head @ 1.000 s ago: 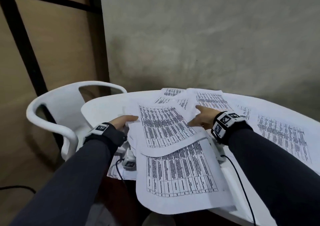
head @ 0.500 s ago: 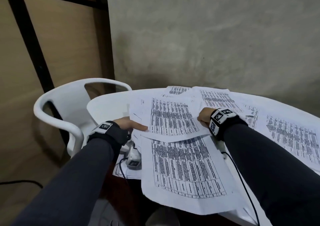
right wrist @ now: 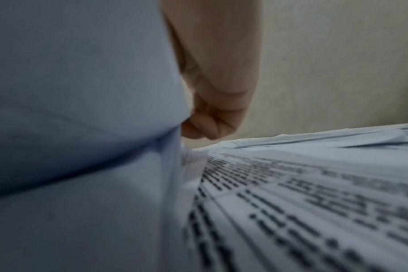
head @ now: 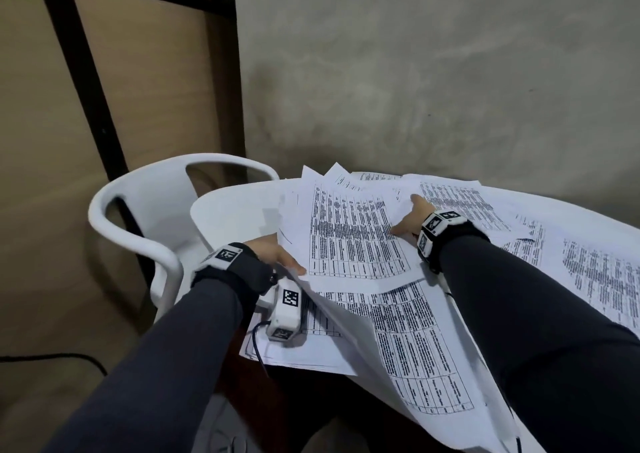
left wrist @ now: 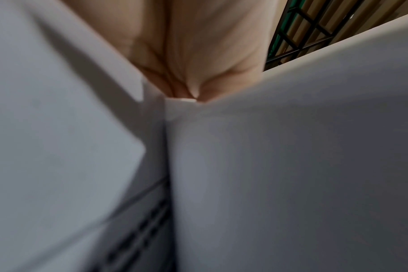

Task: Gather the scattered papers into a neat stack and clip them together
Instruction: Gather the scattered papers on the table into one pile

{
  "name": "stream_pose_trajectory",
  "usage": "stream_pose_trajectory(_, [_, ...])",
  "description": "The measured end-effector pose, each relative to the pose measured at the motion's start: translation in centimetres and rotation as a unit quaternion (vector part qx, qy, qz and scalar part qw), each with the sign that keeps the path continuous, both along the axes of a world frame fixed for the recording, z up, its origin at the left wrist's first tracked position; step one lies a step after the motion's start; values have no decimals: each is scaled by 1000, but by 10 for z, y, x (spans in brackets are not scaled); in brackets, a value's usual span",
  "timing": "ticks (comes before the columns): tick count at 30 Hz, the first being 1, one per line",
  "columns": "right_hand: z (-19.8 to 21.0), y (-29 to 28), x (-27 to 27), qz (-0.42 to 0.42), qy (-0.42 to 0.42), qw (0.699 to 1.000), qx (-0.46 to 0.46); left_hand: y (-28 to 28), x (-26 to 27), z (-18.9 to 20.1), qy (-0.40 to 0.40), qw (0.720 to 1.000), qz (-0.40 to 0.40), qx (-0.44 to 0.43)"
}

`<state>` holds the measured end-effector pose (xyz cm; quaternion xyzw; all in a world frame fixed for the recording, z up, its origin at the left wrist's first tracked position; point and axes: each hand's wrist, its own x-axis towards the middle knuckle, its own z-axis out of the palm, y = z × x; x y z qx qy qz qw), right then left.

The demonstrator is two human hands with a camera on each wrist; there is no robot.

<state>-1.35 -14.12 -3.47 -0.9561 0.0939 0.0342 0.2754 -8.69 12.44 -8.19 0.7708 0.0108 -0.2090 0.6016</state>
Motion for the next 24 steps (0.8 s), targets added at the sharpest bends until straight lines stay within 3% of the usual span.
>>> stream_pose_trajectory(5, [3, -6, 4, -39, -84, 995, -30, -3, -2, 0, -1, 1000, -3, -28])
stream_pose_trajectory(12, [27, -29, -8, -98, -169, 981, -2, -3, -8, 2, 7, 999, 37, -3])
stream_pose_trajectory(14, [28, -46, -6, -80, -141, 985, -61, -2, -6, 2, 9, 1000, 25, 11])
stream_pose_trajectory(17, [28, -56, -14, -18, 15, 991, -133, -3, -10, 7, 2, 998, 43, 40])
stream_pose_trajectory(19, [27, -55, -23, 6, 77, 991, -113, -6, -11, 8, 3, 997, 61, 40])
stream_pose_trajectory(22, [30, -53, -28, 46, 100, 987, -114, -9, -12, 11, -2, 994, 86, 63])
stream_pose_trajectory(24, [34, -56, -30, 79, 133, 971, -183, -8, -11, 11, -11, 991, 94, 97])
